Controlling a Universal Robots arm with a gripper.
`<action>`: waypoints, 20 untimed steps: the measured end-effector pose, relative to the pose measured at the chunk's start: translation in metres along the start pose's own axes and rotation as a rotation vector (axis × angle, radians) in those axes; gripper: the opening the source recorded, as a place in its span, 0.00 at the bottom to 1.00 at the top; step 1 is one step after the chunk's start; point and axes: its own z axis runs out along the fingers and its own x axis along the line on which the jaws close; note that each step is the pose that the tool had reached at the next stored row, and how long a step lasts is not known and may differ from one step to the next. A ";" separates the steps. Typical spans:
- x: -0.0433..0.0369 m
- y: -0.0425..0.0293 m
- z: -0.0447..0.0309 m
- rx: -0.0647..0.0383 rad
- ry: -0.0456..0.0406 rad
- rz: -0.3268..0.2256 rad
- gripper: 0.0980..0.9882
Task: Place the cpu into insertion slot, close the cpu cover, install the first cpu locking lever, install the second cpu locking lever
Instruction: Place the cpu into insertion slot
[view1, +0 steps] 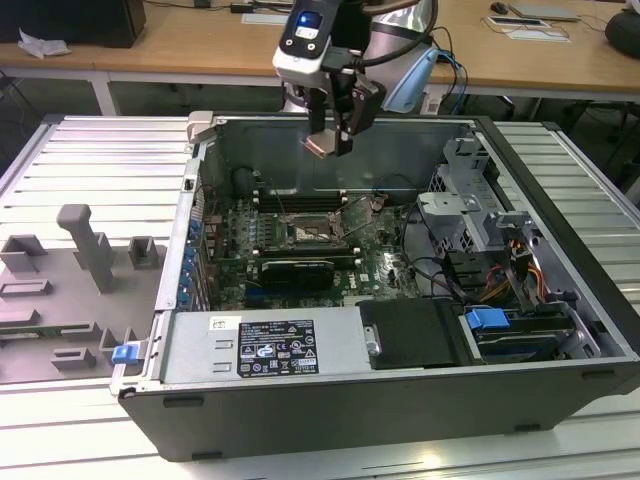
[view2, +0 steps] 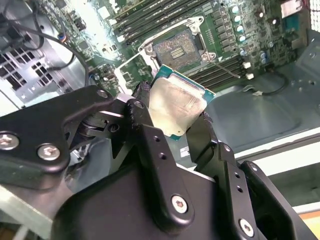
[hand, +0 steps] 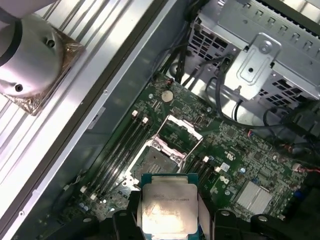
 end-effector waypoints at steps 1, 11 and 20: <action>0.0000 0.0000 0.0000 0.000 -0.0010 0.011 0.49; 0.0000 -0.0001 0.0013 -0.003 -0.0142 0.160 0.49; -0.0001 -0.0004 0.0044 -0.007 -0.0318 0.362 0.49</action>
